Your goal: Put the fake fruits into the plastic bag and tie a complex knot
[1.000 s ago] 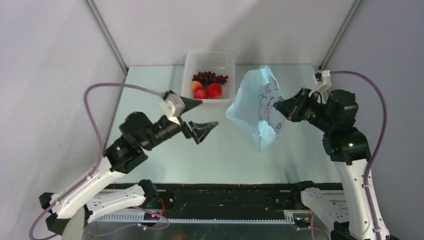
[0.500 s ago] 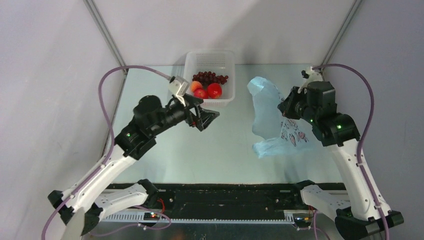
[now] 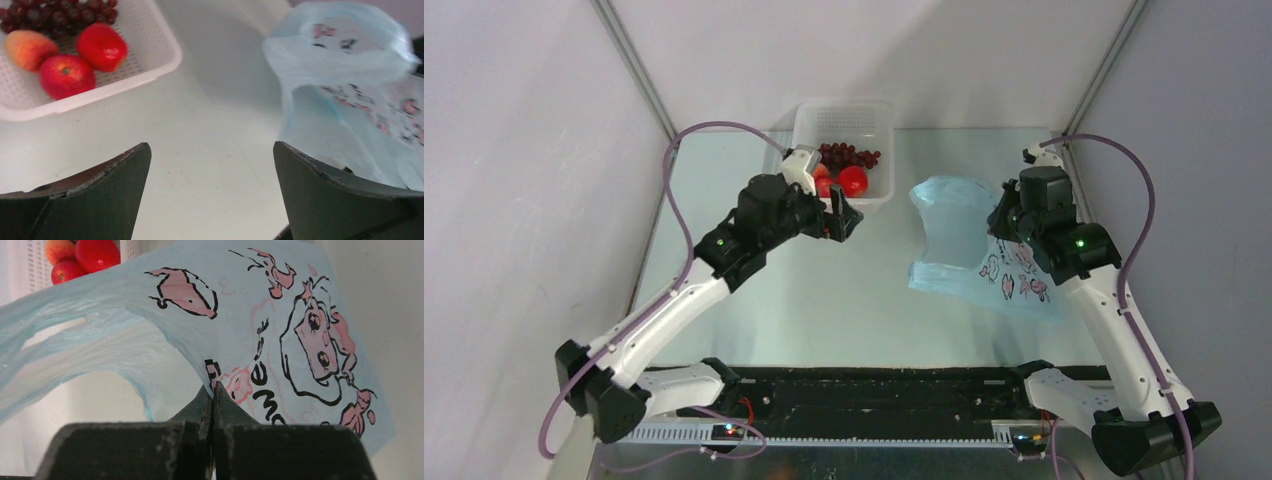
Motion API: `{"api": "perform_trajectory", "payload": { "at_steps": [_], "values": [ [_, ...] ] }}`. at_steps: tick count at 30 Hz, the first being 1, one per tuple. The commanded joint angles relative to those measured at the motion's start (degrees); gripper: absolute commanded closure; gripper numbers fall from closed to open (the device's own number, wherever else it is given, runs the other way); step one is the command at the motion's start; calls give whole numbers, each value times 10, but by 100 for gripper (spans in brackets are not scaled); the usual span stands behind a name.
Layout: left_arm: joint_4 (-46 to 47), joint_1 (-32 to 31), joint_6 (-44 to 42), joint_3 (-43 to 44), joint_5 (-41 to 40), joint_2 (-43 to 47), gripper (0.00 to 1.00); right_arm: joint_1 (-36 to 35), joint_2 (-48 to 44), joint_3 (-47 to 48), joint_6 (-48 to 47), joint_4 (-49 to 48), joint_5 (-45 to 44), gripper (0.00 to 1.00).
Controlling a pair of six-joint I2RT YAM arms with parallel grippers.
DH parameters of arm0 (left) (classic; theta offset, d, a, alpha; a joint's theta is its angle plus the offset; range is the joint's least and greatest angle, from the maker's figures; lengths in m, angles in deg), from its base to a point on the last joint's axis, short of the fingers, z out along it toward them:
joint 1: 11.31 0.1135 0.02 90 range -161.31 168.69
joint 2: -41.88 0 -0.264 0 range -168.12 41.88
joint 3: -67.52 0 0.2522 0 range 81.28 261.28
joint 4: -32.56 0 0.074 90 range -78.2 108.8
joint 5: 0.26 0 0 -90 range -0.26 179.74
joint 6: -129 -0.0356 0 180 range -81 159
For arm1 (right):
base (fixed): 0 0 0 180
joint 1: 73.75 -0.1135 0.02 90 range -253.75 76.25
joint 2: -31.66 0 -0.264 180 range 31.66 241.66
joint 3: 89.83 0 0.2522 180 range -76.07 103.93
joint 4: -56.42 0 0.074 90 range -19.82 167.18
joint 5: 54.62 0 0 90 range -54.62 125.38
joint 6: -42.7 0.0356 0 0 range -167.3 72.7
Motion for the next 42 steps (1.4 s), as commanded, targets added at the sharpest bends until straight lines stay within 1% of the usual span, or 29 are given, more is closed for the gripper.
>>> {"api": "perform_trajectory", "payload": {
  "at_steps": [1,5,8,11,12,13,14,17,19,22,26,31,34,39,42],
  "values": [
    [9,21,7,29,-77,-54,1,-2,-2,-7,14,-32,-14,100],
    [30,53,39,51,-108,-118,1,-3,-3,-15,19,-41,-1,100],
    [37,66,39,98,-134,-170,1,-3,-2,-17,19,-42,3,100],
    [44,71,19,147,-158,-255,1,-3,-4,-23,21,-47,7,100],
    [44,73,14,176,-160,-294,2,-3,-4,-24,22,-50,11,100],
    [40,74,1,194,-161,-313,2,-3,-4,-25,22,-52,13,100],
    [28,76,-6,232,-161,-350,3,-2,-5,-25,24,-53,19,100],
    [13,79,-48,291,-163,-411,4,-2,-5,-25,25,-55,22,100],
    [2,83,-57,325,-167,-451,4,-3,-3,-25,24,-55,22,100],
    [-18,93,-56,375,-152,-509,4,-3,1,-25,23,-59,28,100],
    [-25,94,-74,423,-124,-561,4,-2,8,-25,23,-61,36,100],
    [-79,93,-99,501,-135,-619,4,-3,14,-25,25,-62,44,100],
    [-89,93,-102,530,-139,-653,3,-3,14,-25,25,-62,46,100],
    [-147,93,-73,596,-147,-703,3,-4,14,-25,24,-60,45,100],
    [-155,93,-40,604,-145,-712,3,-3,15,-25,24,-60,44,100]
  ]
}}
